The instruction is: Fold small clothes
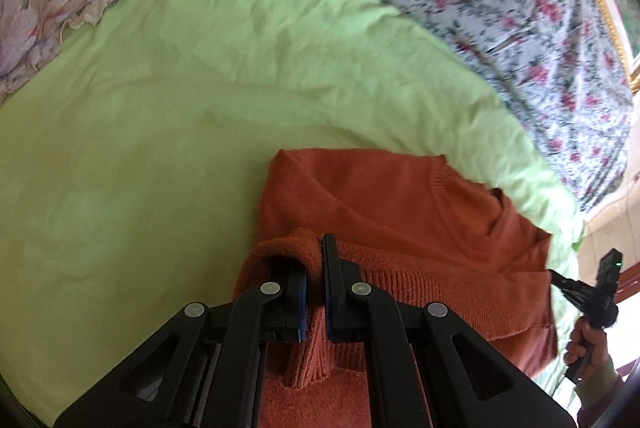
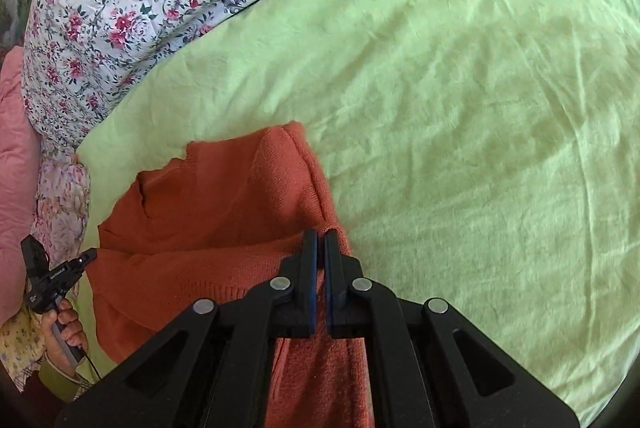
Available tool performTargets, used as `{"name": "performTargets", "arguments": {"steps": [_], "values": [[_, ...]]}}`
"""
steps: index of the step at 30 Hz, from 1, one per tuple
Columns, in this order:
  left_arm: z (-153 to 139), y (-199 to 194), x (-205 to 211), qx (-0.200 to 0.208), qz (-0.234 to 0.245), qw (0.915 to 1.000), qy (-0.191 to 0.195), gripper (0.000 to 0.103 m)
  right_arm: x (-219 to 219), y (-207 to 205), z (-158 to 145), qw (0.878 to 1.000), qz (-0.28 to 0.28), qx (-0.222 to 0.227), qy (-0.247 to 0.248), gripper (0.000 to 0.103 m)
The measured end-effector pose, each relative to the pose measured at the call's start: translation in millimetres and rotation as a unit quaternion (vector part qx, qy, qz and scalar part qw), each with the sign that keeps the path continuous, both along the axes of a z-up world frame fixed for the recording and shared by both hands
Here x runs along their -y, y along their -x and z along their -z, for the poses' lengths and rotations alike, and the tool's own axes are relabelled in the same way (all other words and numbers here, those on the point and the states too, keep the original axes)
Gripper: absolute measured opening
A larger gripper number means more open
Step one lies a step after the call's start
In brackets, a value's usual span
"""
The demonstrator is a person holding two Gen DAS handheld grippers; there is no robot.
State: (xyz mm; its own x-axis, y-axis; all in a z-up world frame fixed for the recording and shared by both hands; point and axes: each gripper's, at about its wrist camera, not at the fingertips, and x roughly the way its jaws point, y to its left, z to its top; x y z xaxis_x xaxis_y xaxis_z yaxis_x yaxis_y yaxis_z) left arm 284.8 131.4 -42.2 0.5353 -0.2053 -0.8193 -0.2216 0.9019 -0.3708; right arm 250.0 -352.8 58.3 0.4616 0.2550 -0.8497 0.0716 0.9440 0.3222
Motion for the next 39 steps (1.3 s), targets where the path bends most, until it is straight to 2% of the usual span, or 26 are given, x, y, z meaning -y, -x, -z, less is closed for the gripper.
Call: {"name": "performTargets", "arguments": {"steps": [5, 6, 7, 8, 9, 10, 12, 13, 15, 17, 19, 22, 25, 27, 30, 33, 36, 39], "values": [[12.6, 3.7, 4.3, -0.029, -0.004, 0.9995, -0.014, 0.009, 4.4, 1.4, -0.2, 1.0, 0.007, -0.004, -0.014, 0.008], [10.8, 7.9, 3.2, -0.034, -0.006, 0.9994, -0.007, 0.014, 5.6, 4.7, -3.6, 1.0, 0.012, -0.003, -0.014, 0.012], [7.7, 13.6, 1.8, -0.039, -0.008, 0.9992, 0.0, 0.025, 8.0, 10.8, -10.9, 1.0, 0.02, 0.003, -0.006, 0.021], [2.8, 21.6, 2.0, -0.043, -0.013, 0.999, 0.001, 0.032, 9.5, 17.8, -19.7, 1.0, 0.024, 0.015, 0.003, 0.026], [-3.3, 30.6, 4.2, -0.042, -0.017, 0.999, -0.001, 0.044, 9.7, 25.1, -28.0, 0.999, 0.022, 0.028, 0.01, 0.027], [-10.6, 42.9, 9.2, -0.035, -0.018, 0.9992, -0.003, 0.046, 7.2, 32.1, -35.0, 0.999, 0.014, 0.039, 0.016, 0.027], [-18.0, 64.7, 32.5, -0.029, 0.008, 0.9995, 0.005, 0.046, -18.2, 52.8, -47.7, 0.997, -0.05, 0.063, 0.021, 0.027], [-16.2, 73.7, 54.3, -0.035, 0.039, 0.9986, 0.011, 0.046, -33.1, 59.8, -46.2, 0.994, -0.086, 0.061, 0.019, 0.027], [-9.6, 80.6, 86.9, -0.049, 0.086, 0.9948, 0.021, 0.046, -72.4, 71.4, -30.8, 0.985, -0.171, 0.028, 0.02, 0.027], [-1.1, 82.3, 119.4, -0.057, 0.13, 0.9895, 0.026, 0.046, -99.9, 76.1, -14.2, 0.974, -0.226, 0.002, 0.027, 0.027], [5.6, 78.2, 138.6, -0.061, 0.151, 0.9865, 0.008, 0.046, -119.4, 73.4, 2.5, 0.964, -0.263, -0.023, 0.024, 0.027], [14.3, 66.1, 146.4, -0.067, 0.167, 0.9835, -0.018, 0.046, -130.3, 59.3, 18.3, 0.956, -0.288, -0.055, 0.025, 0.027], [10.4, 50.4, 140.3, -0.063, 0.176, 0.9818, -0.033, 0.043, -134.1, 42.5, 24.9, 0.946, -0.309, -0.062, 0.076, 0.023], [5.1, 36.5, 128.9, -0.055, 0.164, 0.9835, -0.052, 0.043, -132.7, 28.2, 22.7, 0.942, -0.31, -0.049, 0.117, 0.021], [2.8, 1.2, 104.9, -0.044, 0.125, 0.9881, -0.078, 0.041, -123.2, 0.3, 13.0, 0.949, -0.268, -0.006, 0.169, 0.021], [-3.8, -33.1, 81.7, -0.03, 0.096, 0.9912, -0.085, 0.039, -106.1, -38.9, 4.6, 0.966, -0.195, 0.028, 0.169, 0.021], [-16.2, -64.2, 70.2, -0.01, 0.076, 0.992, -0.1, 0.039, -89.8, -64.9, -1.3, 0.976, -0.136, 0.054, 0.163, 0.022], [-29.0, -87.2, 62.6, -0.002, 0.044, 0.9886, -0.144, 0.039, -72.4, -79.1, -7.9, 0.981, -0.079, 0.063, 0.166, 0.024]]}}
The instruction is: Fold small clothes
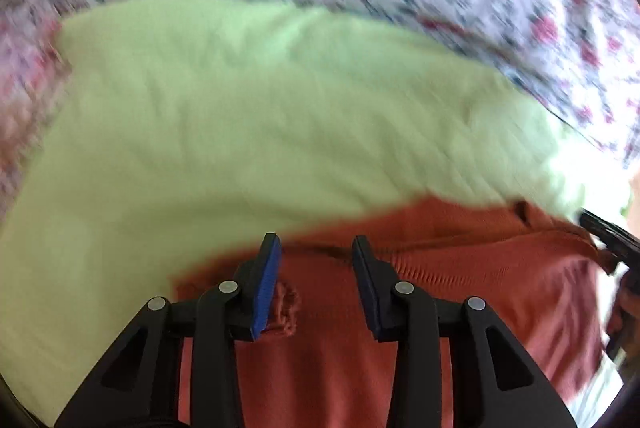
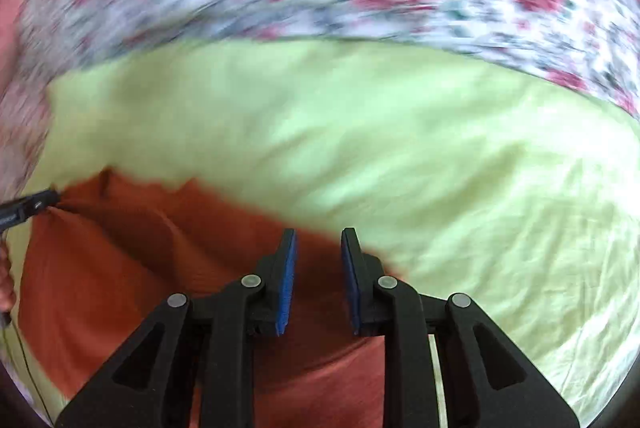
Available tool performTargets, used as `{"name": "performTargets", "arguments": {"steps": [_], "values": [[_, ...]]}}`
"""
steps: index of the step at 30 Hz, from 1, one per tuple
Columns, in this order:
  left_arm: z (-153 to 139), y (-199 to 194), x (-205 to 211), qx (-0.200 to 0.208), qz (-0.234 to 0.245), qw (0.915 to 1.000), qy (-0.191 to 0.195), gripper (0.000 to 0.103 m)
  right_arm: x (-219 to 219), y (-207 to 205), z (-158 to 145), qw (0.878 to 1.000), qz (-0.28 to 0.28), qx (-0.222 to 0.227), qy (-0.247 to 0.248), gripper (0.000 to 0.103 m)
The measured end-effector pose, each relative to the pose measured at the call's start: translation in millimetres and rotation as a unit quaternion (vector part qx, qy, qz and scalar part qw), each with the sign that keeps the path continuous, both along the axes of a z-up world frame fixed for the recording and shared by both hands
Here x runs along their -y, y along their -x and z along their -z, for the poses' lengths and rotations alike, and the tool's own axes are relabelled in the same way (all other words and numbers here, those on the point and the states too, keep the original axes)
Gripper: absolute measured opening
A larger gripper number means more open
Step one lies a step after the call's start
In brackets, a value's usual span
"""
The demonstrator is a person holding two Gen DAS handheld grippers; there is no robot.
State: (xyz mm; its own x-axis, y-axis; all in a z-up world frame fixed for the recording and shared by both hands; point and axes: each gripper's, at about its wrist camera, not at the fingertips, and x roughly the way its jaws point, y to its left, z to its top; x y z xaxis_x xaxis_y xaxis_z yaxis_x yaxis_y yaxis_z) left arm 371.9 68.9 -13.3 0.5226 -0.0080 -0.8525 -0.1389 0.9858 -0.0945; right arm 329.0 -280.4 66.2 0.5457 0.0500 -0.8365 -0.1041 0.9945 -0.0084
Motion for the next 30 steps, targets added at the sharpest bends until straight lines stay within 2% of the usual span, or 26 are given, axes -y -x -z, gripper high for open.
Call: {"name": "performTargets", "arguments": {"steps": [1, 3, 8, 11, 16, 20, 27, 30], "values": [[-3.7, -5.7, -5.3, 0.002, -0.01, 0.9999, -0.009, 0.04, 12.4, -3.7, -3.7, 1.0, 0.024, 0.005, -0.015, 0.024], [-10.1, -10.9, -17.0, 0.006, -0.02, 0.9998, 0.002, 0.04, 28.4, -3.0, -11.1, 0.998, 0.043, 0.008, -0.044, 0.024], [-20.7, 2.7, -37.5, 0.001, -0.043, 0.9991, 0.003, 0.04, 41.1, 22.4, -30.9, 0.997, 0.038, 0.025, -0.066, 0.024], [-32.7, 30.7, -42.7, -0.006, -0.064, 0.9979, 0.005, 0.04, 41.2, 36.6, -37.2, 0.996, 0.02, 0.024, -0.081, 0.024], [-47.3, 99.8, -46.0, -0.012, -0.114, 0.9932, 0.023, 0.048, 37.0, 55.5, -35.1, 0.994, -0.007, 0.012, -0.111, 0.024], [-39.3, 151.9, -45.5, -0.028, -0.142, 0.9881, 0.053, 0.05, 35.0, 67.3, -19.8, 0.993, 0.0, 0.0, -0.121, 0.024], [-15.8, 195.5, -30.9, -0.052, -0.12, 0.985, 0.113, 0.05, 37.4, 121.2, -23.1, 0.99, 0.047, -0.019, -0.132, 0.024], [-18.5, 219.7, -32.0, -0.046, -0.12, 0.9822, 0.137, 0.05, 27.6, 153.2, -27.9, 0.99, 0.053, -0.029, -0.127, 0.025]]}}
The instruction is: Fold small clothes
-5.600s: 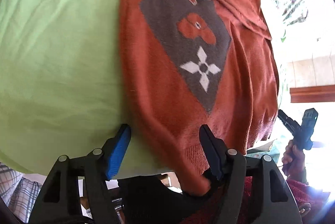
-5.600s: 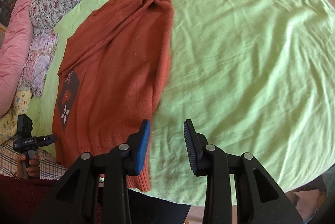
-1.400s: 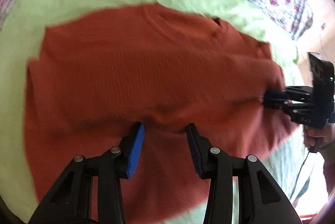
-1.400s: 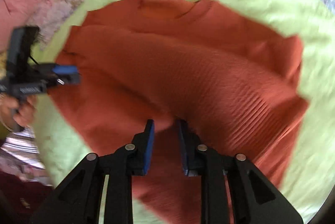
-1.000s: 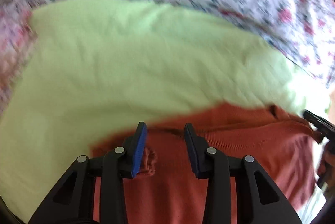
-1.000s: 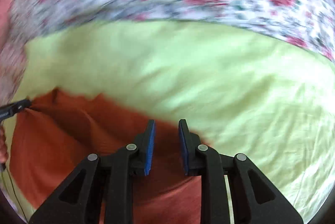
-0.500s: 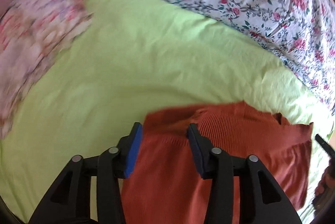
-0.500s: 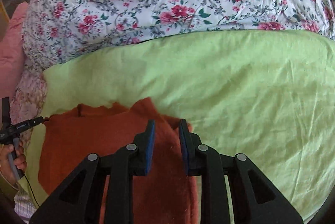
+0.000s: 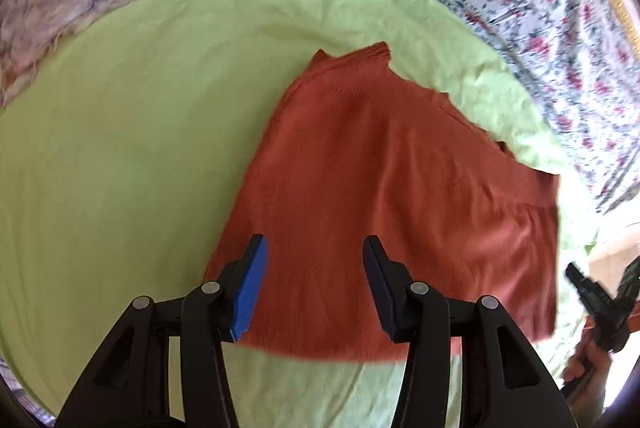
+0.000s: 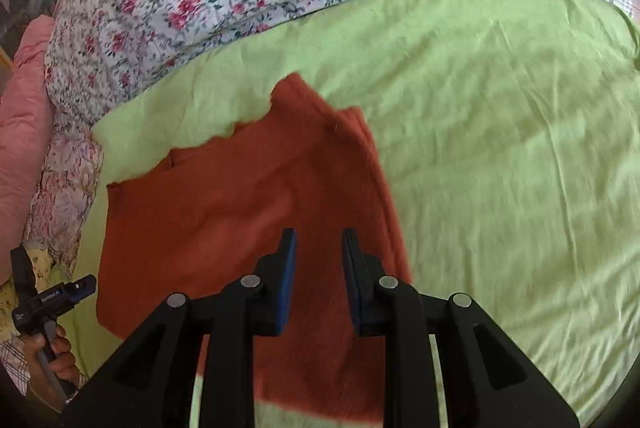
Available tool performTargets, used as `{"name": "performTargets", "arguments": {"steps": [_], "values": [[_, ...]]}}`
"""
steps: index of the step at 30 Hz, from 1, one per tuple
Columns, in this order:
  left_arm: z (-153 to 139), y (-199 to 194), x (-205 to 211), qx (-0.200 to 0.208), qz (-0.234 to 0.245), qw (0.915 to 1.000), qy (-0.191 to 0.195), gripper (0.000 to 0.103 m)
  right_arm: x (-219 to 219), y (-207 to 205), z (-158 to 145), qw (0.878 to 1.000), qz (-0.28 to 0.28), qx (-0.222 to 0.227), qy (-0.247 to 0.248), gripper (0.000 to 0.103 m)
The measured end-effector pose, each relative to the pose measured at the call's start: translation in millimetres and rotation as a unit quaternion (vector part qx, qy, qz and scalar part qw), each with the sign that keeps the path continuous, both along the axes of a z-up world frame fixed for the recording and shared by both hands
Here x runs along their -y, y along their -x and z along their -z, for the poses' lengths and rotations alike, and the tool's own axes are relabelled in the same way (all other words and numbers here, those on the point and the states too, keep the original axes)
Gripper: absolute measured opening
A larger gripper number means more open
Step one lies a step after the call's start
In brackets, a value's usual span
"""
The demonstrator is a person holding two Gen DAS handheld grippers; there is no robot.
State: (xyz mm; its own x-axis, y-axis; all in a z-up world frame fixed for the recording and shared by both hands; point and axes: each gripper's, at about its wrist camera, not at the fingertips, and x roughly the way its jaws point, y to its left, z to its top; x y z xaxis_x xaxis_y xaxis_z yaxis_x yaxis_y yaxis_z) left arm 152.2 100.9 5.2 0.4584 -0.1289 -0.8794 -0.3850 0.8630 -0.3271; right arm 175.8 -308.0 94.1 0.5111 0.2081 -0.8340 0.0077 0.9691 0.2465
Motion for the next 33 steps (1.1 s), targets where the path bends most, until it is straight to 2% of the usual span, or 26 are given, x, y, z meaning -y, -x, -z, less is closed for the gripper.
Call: {"name": "performTargets", "arguments": {"steps": [5, 9, 11, 17, 21, 26, 30, 33], "values": [[-1.3, 33.1, -2.3, 0.013, 0.005, 0.9994, 0.03, 0.05, -25.7, 36.6, -3.9, 1.0, 0.0, -0.022, -0.002, 0.026], [1.7, 54.0, -2.3, 0.019, 0.006, 0.9991, 0.039, 0.051, -45.1, 68.8, -10.2, 1.0, -0.008, -0.025, 0.002, 0.032], [7.3, 65.1, -0.6, 0.015, 0.007, 0.9985, 0.052, 0.054, -52.0, 82.9, -12.1, 0.999, -0.013, -0.03, 0.004, 0.032], [23.4, 86.9, 6.4, -0.007, 0.014, 0.9955, 0.094, 0.054, -73.3, 115.5, -19.4, 0.999, -0.033, -0.03, 0.0, 0.036], [22.4, 97.0, 6.0, 0.0, 0.003, 0.9928, 0.119, 0.062, -84.0, 118.2, -12.8, 0.998, -0.054, -0.041, -0.008, 0.037], [22.9, 96.9, 5.1, 0.003, -0.022, 0.9882, 0.151, 0.066, -90.9, 112.0, -9.8, 0.995, -0.081, -0.05, -0.015, 0.037], [30.4, 88.4, 4.0, -0.003, -0.041, 0.9852, 0.167, 0.07, -88.3, 107.5, -9.5, 0.995, -0.088, -0.051, -0.02, 0.042], [39.6, 84.9, -0.3, -0.007, -0.072, 0.9787, 0.193, 0.075, -82.6, 105.0, -4.9, 0.994, -0.09, -0.061, -0.023, 0.042]]}}
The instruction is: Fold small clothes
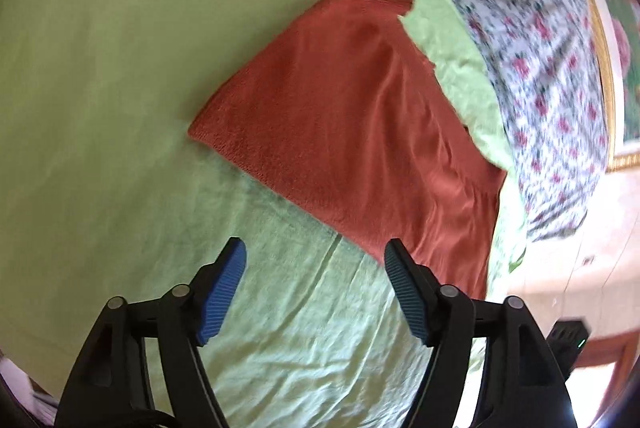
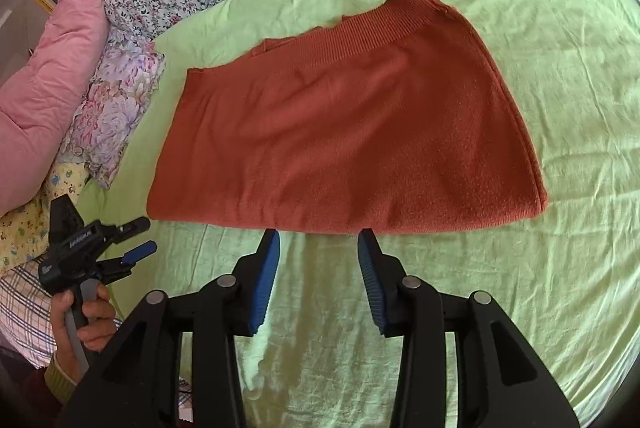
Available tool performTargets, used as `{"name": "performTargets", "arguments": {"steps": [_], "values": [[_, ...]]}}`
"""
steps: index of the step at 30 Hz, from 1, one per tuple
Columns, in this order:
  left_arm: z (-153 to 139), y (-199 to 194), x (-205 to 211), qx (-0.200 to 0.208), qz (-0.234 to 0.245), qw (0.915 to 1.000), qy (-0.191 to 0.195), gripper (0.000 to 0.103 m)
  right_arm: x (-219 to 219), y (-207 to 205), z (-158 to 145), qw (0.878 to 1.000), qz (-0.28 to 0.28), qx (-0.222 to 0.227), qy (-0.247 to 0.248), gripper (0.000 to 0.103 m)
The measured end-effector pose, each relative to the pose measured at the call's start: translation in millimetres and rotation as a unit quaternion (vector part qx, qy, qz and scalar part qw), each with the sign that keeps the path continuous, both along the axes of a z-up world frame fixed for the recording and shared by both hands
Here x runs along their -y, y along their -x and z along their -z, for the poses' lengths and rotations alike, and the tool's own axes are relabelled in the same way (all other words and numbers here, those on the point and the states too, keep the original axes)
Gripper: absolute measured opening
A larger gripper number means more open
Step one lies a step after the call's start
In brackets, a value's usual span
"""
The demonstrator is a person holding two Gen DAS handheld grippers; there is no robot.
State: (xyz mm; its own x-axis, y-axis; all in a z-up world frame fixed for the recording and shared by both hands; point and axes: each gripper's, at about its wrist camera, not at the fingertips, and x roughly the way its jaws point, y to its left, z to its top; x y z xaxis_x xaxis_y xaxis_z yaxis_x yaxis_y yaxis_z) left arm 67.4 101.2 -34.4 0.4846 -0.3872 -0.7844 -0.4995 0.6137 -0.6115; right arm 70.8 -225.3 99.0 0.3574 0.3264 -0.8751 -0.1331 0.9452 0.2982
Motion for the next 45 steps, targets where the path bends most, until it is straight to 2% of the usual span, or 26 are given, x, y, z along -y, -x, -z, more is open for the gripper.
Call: {"name": "performTargets", "arguments": {"steps": [9, 17, 21, 23, 25, 27, 30, 32, 36, 40, 45], "values": [[24.6, -21.5, -15.9, -0.009, -0.055, 0.9983, 0.012, 0.075, 15.4, -6.9, 9.1, 1.0, 0.001, -0.025, -0.003, 0.042], [36.3, -39.2, -29.6, 0.009, -0.114, 0.9933, 0.017, 0.075, 18.4, -16.1, 7.0, 0.999, -0.017, -0.034, -0.001, 0.042], [34.2, -48.1, -27.3, 0.02, -0.128, 0.9915, -0.014, 0.073, 19.6, -26.0, 7.3, 0.999, -0.023, -0.035, -0.005, 0.042], [32.1, -52.1, -23.9, 0.02, -0.125, 0.9913, -0.034, 0.064, 20.1, -30.6, 9.5, 0.999, -0.026, -0.038, -0.007, 0.042], [29.7, -57.2, -20.8, 0.019, -0.119, 0.9913, -0.054, 0.039, 21.9, -35.2, 12.0, 0.999, -0.028, -0.041, -0.01, 0.042], [26.2, -58.7, -19.8, 0.025, -0.112, 0.9912, -0.066, 0.022, 25.0, -38.2, 14.2, 0.999, -0.028, -0.043, -0.013, 0.042], [12.9, -64.3, -12.3, 0.037, -0.088, 0.9906, -0.098, 0.012, 30.4, -42.7, 16.4, 0.999, -0.024, -0.045, -0.017, 0.042], [-1.2, -70.5, -1.4, 0.049, -0.062, 0.9888, -0.126, 0.011, 37.5, -47.8, 17.1, 0.999, -0.02, -0.044, -0.02, 0.042], [-32.5, -85.9, 28.0, 0.093, -0.005, 0.9835, -0.155, 0.009, 49.5, -58.7, 15.3, 0.999, -0.006, -0.038, -0.027, 0.042], [-66.1, -105.6, 79.9, 0.143, 0.076, 0.9713, -0.175, 0.009, 65.8, -71.2, 7.3, 0.999, 0.014, -0.025, -0.035, 0.042], [-85.5, -121.0, 167.2, 0.189, 0.193, 0.9481, -0.168, 0.009, 88.8, -87.0, -3.2, 0.998, 0.044, -0.011, -0.05, 0.042]]}}
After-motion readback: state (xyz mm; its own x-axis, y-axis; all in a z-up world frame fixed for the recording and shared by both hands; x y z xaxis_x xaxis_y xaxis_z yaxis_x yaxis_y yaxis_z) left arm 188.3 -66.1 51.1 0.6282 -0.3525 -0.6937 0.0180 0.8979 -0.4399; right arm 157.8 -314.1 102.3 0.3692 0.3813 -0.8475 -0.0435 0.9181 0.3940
